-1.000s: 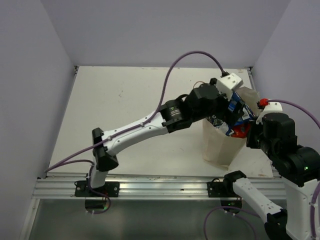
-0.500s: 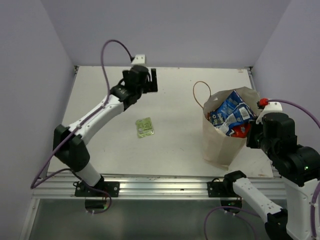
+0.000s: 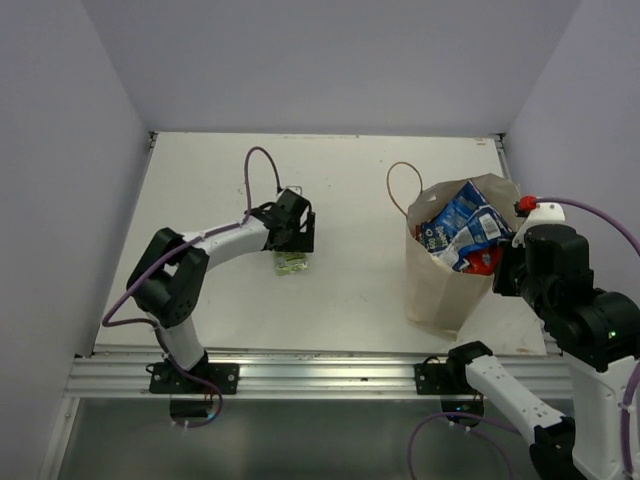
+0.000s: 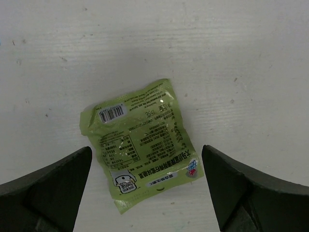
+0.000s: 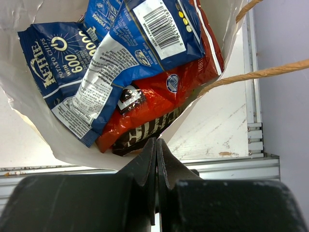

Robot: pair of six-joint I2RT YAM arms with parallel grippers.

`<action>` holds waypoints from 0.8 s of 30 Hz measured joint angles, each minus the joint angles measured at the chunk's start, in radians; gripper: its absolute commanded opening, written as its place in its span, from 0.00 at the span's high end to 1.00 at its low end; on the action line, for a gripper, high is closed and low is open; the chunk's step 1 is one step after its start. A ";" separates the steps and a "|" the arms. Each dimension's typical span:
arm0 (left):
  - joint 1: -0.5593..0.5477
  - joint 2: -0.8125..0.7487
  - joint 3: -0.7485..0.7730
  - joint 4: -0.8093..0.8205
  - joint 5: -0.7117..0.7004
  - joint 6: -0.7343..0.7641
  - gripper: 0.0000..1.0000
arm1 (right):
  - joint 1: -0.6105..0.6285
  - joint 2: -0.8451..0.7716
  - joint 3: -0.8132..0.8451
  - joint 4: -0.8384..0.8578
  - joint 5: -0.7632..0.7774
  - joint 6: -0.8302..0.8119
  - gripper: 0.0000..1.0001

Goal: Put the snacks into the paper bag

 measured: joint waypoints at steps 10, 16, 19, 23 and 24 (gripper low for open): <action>0.000 0.017 -0.066 0.027 0.011 -0.040 0.37 | 0.001 0.000 0.003 0.000 0.000 0.000 1.00; -0.001 0.019 -0.049 0.058 0.037 -0.044 1.00 | 0.001 0.000 0.004 0.000 0.000 0.000 1.00; -0.009 0.016 -0.026 0.043 0.049 -0.033 1.00 | 0.001 0.000 0.005 0.000 0.000 0.000 1.00; -0.068 -0.028 0.079 -0.009 0.028 0.017 1.00 | 0.001 0.001 0.006 0.000 0.000 0.000 1.00; -0.100 -0.043 0.137 -0.017 0.027 0.035 1.00 | 0.001 0.002 0.006 0.000 0.000 0.000 1.00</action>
